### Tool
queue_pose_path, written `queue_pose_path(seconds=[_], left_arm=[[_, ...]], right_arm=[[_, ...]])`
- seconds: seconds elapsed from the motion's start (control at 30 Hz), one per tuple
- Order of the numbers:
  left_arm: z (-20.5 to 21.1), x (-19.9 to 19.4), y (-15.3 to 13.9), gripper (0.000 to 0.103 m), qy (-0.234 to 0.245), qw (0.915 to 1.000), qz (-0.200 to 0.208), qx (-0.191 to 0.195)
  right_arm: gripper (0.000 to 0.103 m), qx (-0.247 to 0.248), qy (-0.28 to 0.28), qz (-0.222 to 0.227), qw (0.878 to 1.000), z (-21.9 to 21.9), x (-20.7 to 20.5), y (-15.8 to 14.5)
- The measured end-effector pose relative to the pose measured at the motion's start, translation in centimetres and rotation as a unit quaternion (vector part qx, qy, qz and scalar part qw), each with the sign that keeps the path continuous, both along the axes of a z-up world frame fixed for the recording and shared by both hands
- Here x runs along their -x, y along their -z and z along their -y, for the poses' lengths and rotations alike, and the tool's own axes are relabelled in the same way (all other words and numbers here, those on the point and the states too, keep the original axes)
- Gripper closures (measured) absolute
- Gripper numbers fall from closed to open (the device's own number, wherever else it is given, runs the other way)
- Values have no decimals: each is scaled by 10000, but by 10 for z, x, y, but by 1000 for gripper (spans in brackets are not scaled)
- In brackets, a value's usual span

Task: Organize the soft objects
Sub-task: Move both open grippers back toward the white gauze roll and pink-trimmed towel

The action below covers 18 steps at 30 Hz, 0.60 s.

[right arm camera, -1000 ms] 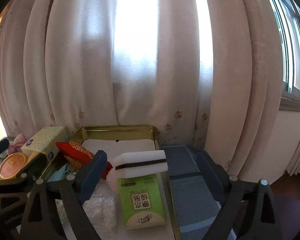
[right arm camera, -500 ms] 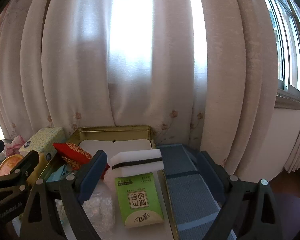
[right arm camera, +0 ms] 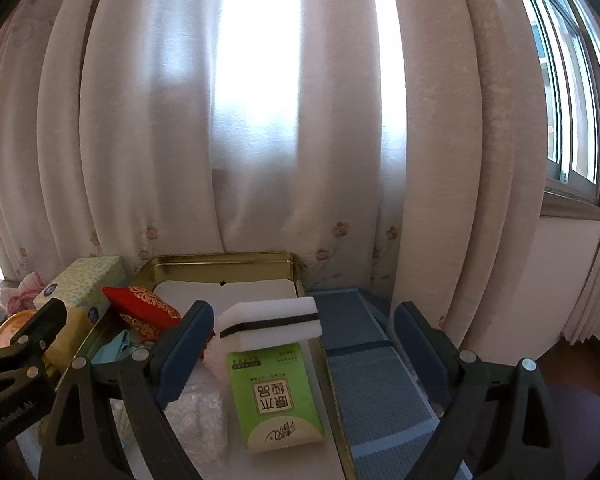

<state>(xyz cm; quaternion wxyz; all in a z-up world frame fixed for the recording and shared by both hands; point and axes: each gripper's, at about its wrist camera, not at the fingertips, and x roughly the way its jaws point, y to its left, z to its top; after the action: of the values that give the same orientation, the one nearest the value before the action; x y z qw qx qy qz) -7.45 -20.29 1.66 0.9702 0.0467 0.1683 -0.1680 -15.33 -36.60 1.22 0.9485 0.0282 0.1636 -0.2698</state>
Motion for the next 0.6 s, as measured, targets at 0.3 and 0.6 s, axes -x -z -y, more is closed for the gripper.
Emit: queue_pose_path(seconds=[0.3,0.6], left_arm=[[-20,-2,2,0,-47,9998,-101,160],[-38,2,1,0,-71,9998,-16,202]], right_arm=[[10,26,192,-24,9998,-6,5,-2],[10,20,236,-89,9997,-14,7,0]])
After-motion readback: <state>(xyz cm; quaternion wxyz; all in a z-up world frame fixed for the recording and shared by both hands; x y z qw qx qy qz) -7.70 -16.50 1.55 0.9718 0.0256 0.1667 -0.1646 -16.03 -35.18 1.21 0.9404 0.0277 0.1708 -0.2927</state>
